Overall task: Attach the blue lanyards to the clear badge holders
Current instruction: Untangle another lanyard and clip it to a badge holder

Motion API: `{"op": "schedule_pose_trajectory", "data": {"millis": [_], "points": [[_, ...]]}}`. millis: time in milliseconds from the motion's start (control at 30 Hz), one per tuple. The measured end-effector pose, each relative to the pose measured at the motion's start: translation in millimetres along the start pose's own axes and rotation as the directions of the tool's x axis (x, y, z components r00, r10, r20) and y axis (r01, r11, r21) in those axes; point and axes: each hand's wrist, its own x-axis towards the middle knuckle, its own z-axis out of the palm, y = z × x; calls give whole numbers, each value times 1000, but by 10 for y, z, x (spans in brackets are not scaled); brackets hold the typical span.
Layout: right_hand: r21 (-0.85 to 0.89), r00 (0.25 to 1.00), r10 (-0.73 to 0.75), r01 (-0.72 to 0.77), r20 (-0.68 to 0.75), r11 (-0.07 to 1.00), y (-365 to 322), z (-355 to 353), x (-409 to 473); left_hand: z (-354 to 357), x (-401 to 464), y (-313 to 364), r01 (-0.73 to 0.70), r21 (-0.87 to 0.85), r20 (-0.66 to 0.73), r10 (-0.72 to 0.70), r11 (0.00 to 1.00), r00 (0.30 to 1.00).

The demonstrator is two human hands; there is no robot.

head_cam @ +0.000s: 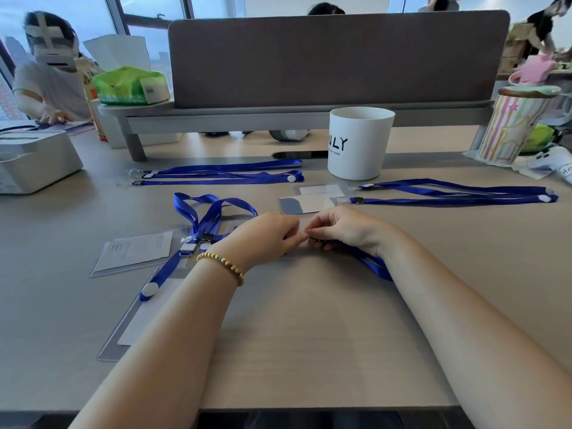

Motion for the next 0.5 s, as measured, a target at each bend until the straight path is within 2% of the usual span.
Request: {"op": "schedule_pose_trajectory", "data": {"millis": [233,500], "points": [[-8,999,-30,30,-17,1000,3,50,-6,5,3,-41,-5,-86,82,12,996,997],[-80,997,-75,72,-27,994,0,113,23,-1,-6,113,47,18,94,-49,999,994]]}}
